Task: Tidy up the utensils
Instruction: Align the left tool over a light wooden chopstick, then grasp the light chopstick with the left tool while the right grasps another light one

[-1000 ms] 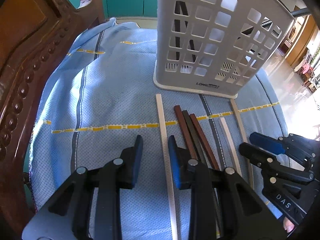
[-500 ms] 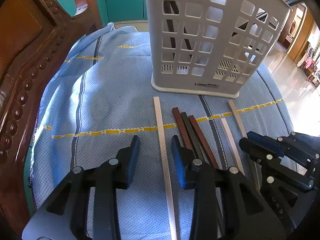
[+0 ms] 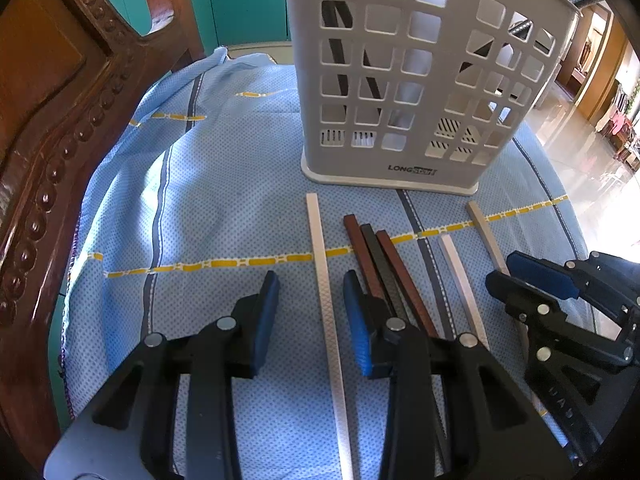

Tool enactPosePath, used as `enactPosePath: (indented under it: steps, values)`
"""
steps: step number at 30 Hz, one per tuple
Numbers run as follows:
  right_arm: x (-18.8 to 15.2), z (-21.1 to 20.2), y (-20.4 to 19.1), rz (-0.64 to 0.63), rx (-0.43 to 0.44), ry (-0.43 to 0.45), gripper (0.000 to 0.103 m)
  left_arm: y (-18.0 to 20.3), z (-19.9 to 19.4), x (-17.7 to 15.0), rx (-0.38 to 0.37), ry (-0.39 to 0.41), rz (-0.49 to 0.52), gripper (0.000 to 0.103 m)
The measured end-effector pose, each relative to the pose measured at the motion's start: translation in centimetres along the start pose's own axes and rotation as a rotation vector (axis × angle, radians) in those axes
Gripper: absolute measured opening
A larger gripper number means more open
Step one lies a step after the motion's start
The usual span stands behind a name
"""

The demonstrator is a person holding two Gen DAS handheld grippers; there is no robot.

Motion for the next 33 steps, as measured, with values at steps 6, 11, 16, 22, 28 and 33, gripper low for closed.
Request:
enactPosePath:
  steps: [6, 11, 16, 22, 28, 33]
  values:
    - [0.2, -0.7, -1.1, -0.007, 0.061, 0.033, 0.006, 1.5, -0.8, -0.3, -0.031, 0.016, 0.022, 0.007]
    - [1.7, -5.5, -1.0, -0.031, 0.099, 0.172, 0.006, 2.1, -4.0, 0.0, -0.066, 0.096, 0.023, 0.007]
    - [2.6, -12.8, -0.8, -0.079, 0.173, 0.341, 0.006, 1.8, -10.5, 0.6, -0.111, 0.246, 0.026, 0.007]
    - [3.6, -20.3, -0.5, -0.090, 0.261, 0.494, 0.006, 0.2, -19.0, 1.4, -0.162, 0.421, -0.043, 0.007]
    - [7.5, -26.6, 0.1, -0.028, 0.334, 0.642, 0.006, -2.3, -26.7, 5.4, -0.182, 0.600, -0.086, 0.007]
    - [12.0, -30.2, 2.8, 0.122, 0.357, 0.767, 0.007, -4.4, -31.6, 9.6, -0.245, 0.709, -0.156, 0.007]
Point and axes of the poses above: each gripper's, at about its wrist camera, not at the fingertips, and z roughly the way its jaws point, y to its right, x to its top, the point moved 8 cm from there along z, roughly the way its jaws point, and after that the axes turned 7 degrees about x, right-handed, at the moved point
